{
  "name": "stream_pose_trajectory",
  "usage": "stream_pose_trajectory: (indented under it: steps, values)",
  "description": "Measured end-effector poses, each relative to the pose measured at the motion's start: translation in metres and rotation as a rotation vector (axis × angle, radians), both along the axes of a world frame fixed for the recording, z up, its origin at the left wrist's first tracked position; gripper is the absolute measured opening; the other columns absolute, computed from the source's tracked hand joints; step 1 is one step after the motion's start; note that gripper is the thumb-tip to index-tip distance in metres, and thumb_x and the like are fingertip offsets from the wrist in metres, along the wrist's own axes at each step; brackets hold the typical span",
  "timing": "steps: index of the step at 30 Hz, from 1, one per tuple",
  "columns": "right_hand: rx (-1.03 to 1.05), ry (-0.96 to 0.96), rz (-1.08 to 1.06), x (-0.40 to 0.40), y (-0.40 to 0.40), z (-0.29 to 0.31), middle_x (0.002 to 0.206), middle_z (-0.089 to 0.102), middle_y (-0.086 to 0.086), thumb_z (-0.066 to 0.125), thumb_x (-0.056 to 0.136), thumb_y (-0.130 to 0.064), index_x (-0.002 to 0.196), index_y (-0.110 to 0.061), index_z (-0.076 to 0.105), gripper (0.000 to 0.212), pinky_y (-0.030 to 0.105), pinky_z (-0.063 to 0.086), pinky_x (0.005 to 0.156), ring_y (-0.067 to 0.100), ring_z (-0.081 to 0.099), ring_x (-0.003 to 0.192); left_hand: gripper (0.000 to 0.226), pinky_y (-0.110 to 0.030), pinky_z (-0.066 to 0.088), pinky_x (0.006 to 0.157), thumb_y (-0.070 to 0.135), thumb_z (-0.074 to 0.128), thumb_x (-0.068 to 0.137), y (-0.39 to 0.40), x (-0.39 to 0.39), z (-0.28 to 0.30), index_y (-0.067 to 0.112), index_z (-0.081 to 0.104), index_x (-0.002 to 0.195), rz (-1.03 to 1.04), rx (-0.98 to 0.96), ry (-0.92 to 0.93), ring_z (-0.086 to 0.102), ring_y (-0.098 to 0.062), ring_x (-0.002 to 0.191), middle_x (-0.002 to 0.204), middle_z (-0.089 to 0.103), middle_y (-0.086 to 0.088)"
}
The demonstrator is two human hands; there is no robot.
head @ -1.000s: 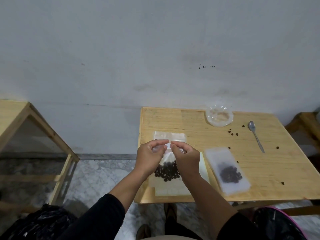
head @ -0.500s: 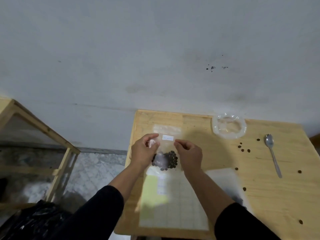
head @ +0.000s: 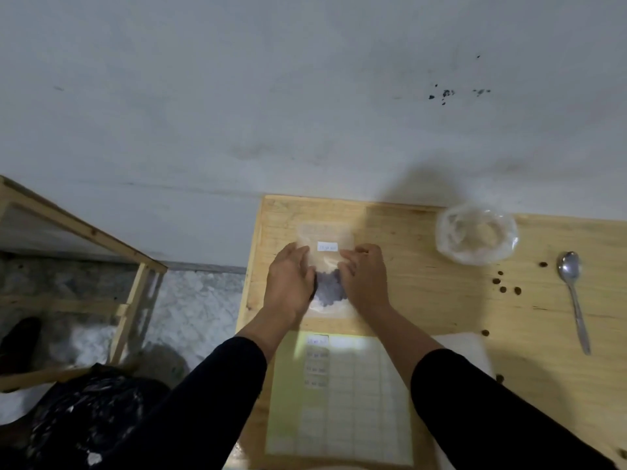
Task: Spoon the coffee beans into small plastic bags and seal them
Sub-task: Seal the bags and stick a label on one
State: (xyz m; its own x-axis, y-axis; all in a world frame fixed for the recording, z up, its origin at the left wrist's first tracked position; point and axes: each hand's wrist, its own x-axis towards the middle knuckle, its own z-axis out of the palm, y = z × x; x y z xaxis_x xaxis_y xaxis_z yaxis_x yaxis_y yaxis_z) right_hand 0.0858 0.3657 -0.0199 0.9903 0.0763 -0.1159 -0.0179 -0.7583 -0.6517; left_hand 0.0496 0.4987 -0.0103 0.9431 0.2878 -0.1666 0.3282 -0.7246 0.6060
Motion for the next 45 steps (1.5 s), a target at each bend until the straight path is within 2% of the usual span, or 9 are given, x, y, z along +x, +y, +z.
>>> stream_pose_trajectory:
  steps: [2,6,10,12,17,23,29,33,45]
  values:
    - [-0.089,-0.059,0.078,-0.007,0.000,-0.004,0.127,0.047,0.021,0.056,0.086,-0.002,0.110,0.002,0.065,0.027,0.019,0.036,0.090,0.028,0.051,0.111,0.030,-0.016,0.028,0.105,0.016,0.053,0.089,-0.001,-0.001,-0.003,0.008,0.060,0.117,-0.053,0.050,-0.013,0.049,-0.026,0.122,0.132,0.050,-0.013]
    - [-0.177,-0.140,0.176,-0.017,-0.001,-0.008,0.106,0.063,0.026,0.064,0.072,-0.003,0.103,0.008,0.064,0.033,0.037,0.054,0.080,0.037,0.062,0.101,0.003,-0.035,0.051,0.068,0.013,0.051,0.081,0.000,-0.008,0.001,0.011,0.050,0.083,-0.098,0.125,-0.058,0.051,-0.020,0.076,0.087,0.051,-0.004]
    - [-0.463,-0.192,0.390,-0.031,-0.007,-0.003,0.099,0.067,0.013,0.069,0.071,-0.015,0.092,-0.003,0.071,0.024,0.031,0.054,0.082,0.029,0.064,0.099,0.031,-0.024,0.041,0.077,0.018,0.050,0.087,-0.001,-0.021,0.023,0.010,0.053,0.117,-0.223,0.223,-0.087,0.051,-0.023,0.104,0.113,0.053,-0.008]
    - [-0.468,-0.146,0.286,-0.040,-0.010,0.019,0.106,0.067,0.010,0.064,0.075,-0.023,0.101,-0.008,0.070,0.030,0.030,0.054,0.083,0.026,0.065,0.100,0.039,-0.025,0.037,0.091,0.018,0.049,0.091,-0.003,-0.027,0.037,0.006,0.047,0.127,-0.237,0.284,-0.089,0.045,-0.022,0.117,0.125,0.050,-0.010]
    - [-0.551,-0.223,0.293,-0.075,-0.028,0.056,0.090,0.067,0.023,0.088,0.048,-0.012,0.093,0.011,0.064,0.056,0.038,0.057,0.073,0.035,0.067,0.087,0.034,-0.020,0.047,0.058,0.013,0.086,0.045,-0.016,-0.051,0.058,0.011,0.066,0.073,-0.370,0.412,-0.277,0.063,-0.017,0.065,0.069,0.063,-0.003]
    - [-0.439,-0.172,0.082,-0.120,-0.083,0.067,0.137,0.042,0.018,0.053,0.090,-0.020,0.134,0.004,0.039,0.052,0.033,0.036,0.105,0.029,0.038,0.131,0.008,-0.036,0.039,0.061,0.007,0.058,0.071,-0.058,-0.086,0.047,0.011,0.063,0.066,-0.695,0.545,-0.341,0.051,-0.026,0.063,0.067,0.056,-0.010]
    - [-0.446,0.027,-0.103,-0.156,-0.156,0.061,0.149,0.030,0.011,0.044,0.095,-0.027,0.143,-0.004,0.028,0.055,0.033,0.031,0.108,0.023,0.025,0.139,0.034,-0.031,0.053,0.073,0.018,0.069,0.077,-0.124,-0.122,0.038,0.002,0.064,0.107,-0.522,0.104,-0.206,0.064,-0.031,0.090,0.094,0.067,-0.016]
    - [-0.382,0.113,-0.096,-0.168,-0.188,0.049,0.139,0.040,0.011,0.046,0.093,-0.025,0.136,-0.005,0.037,0.048,0.033,0.036,0.102,0.024,0.038,0.127,0.050,-0.029,0.033,0.102,0.033,0.047,0.094,-0.163,-0.128,0.027,0.009,0.037,0.137,-0.488,0.084,0.022,0.043,-0.024,0.125,0.133,0.050,-0.008]
    - [-0.206,-0.006,-0.082,-0.159,-0.220,0.043,0.124,0.053,0.011,0.057,0.087,-0.022,0.131,-0.009,0.047,0.047,0.028,0.037,0.094,0.025,0.048,0.116,0.043,-0.028,0.033,0.102,0.021,0.055,0.090,-0.205,-0.134,0.030,0.009,0.048,0.131,-0.200,-0.092,-0.032,0.048,-0.025,0.121,0.132,0.053,-0.010]
